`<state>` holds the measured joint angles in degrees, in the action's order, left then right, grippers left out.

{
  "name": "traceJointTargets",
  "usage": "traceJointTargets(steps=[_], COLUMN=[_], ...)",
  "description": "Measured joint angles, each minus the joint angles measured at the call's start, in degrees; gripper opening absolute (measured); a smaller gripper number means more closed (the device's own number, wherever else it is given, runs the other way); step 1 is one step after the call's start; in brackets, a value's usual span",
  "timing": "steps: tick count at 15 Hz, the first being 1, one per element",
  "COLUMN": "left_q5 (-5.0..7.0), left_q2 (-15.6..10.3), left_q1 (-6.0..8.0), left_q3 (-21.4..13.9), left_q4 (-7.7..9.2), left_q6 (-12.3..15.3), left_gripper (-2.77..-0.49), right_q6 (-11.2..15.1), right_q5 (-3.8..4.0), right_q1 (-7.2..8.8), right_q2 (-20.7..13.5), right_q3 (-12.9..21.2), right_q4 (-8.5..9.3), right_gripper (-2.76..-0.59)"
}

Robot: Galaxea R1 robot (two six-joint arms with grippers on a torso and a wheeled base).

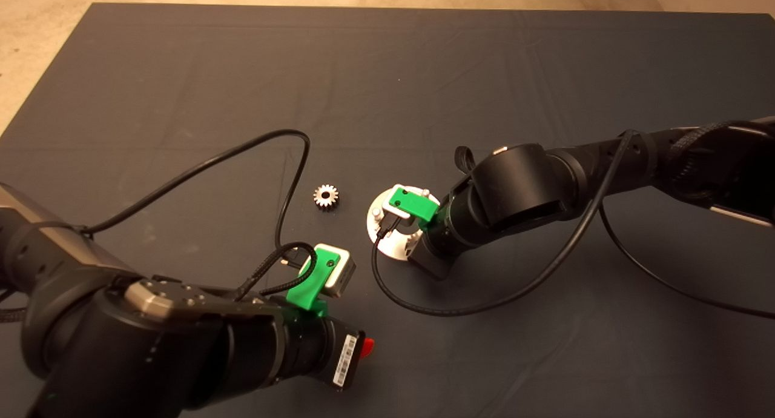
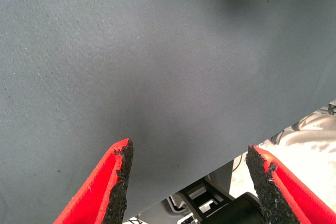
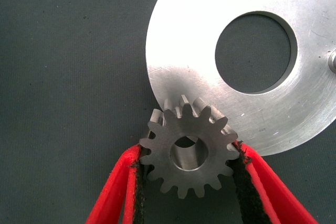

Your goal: Install three planetary gears onto the carrier pins

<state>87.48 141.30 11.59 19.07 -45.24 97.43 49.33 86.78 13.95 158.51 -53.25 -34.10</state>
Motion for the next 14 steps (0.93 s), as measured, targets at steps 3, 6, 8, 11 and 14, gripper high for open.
traceJointTargets(steps=[3, 6, 8, 11, 14], left_q5=[0.0, 0.0, -0.02, 0.0, 0.0], left_q2=[-0.21, -0.47, -0.69, -0.75, -1.02], left_q1=[0.0, 0.0, 0.0, 0.0, 0.0], left_q3=[0.0, 0.0, 0.0, 0.0, 0.0], left_q4=[-0.01, -0.01, -0.01, -0.01, -0.01], left_q6=[0.0, 0.0, 0.0, 0.0, 0.0], left_gripper=[-1.77, -1.77, -1.77, -1.77, -1.77], right_q6=[-0.04, -0.08, -0.21, -0.23, -0.24], right_q5=[-0.97, -1.4, -1.49, -1.52, -1.42], right_q1=[0.0, 0.0, 0.0, 0.01, 0.02], right_q2=[-0.79, -1.1, -1.43, -1.73, -1.76], right_q3=[0.11, 0.27, 0.37, 0.52, 0.57], right_q4=[-0.02, -0.07, -0.18, -0.24, -0.27], right_gripper=[-2.39, -2.39, -2.39, -2.39, -2.39])
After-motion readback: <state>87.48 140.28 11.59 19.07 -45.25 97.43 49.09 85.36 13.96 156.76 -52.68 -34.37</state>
